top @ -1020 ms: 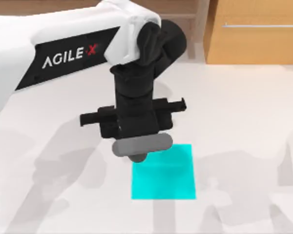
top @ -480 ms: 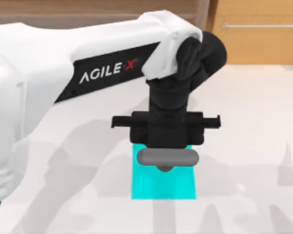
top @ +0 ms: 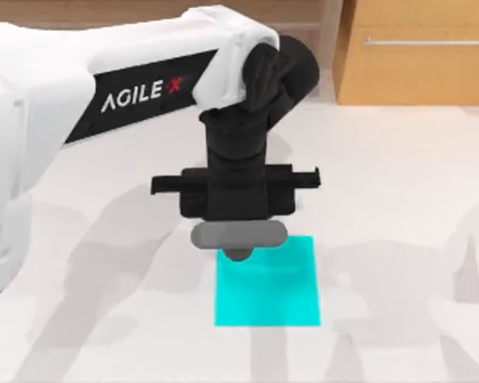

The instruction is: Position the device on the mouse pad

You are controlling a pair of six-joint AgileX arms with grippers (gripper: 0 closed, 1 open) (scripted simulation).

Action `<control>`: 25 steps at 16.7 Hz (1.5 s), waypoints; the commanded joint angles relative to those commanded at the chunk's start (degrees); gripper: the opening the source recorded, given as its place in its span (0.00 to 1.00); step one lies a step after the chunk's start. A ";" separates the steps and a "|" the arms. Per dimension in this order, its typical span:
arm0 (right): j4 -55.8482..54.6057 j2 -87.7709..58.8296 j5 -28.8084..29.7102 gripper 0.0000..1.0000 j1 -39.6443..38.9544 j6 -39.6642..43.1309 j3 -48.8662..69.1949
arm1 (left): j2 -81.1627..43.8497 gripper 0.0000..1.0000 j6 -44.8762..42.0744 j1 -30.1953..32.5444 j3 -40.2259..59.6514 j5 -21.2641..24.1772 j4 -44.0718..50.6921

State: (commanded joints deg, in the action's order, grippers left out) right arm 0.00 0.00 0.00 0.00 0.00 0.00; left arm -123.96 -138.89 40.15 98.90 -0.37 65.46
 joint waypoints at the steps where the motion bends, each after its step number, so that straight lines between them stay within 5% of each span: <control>1: 0.00 0.00 0.00 1.00 0.00 0.00 0.00 | -0.08 0.00 -0.17 -0.41 -0.46 0.02 -0.80; 17: 0.00 0.00 0.00 1.00 0.00 0.00 0.00 | -1.77 0.00 3.20 6.89 -4.44 -0.49 -6.49; 25: 0.00 0.00 0.00 1.00 0.00 0.00 0.00 | -1.77 0.60 3.20 6.89 -4.44 -0.49 -6.49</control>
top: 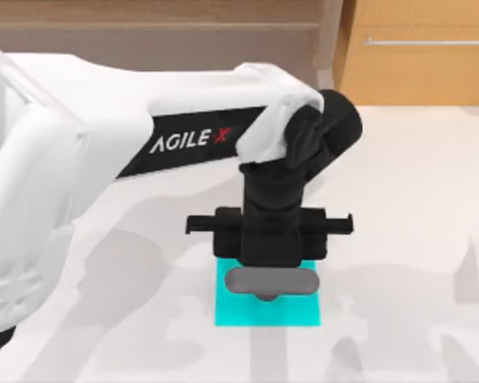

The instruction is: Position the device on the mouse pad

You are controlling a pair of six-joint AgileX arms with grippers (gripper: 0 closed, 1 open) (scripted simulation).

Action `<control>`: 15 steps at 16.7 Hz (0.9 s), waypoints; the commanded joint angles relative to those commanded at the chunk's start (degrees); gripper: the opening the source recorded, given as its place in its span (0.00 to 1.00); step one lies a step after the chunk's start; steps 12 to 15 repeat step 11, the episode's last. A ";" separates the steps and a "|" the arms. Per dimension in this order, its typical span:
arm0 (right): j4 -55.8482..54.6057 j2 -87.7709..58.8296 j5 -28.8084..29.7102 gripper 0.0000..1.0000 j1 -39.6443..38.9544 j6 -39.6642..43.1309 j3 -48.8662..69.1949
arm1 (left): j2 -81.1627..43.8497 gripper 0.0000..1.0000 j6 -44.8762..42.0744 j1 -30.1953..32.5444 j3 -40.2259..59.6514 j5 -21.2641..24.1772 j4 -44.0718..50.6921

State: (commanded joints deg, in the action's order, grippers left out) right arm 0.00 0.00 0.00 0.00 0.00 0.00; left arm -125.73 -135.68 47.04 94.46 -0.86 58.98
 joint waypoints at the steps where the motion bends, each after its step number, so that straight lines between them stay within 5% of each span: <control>1: 0.00 0.00 0.00 1.00 0.00 0.00 0.00 | 0.00 0.68 0.00 0.00 0.00 0.00 0.00; 5: 0.00 0.00 0.00 1.00 0.00 0.00 0.00 | 0.00 0.98 0.00 0.00 0.00 0.00 0.00; 15: 0.00 0.00 0.00 1.00 0.00 0.00 0.00 | 0.00 1.00 0.00 0.00 0.00 0.00 0.00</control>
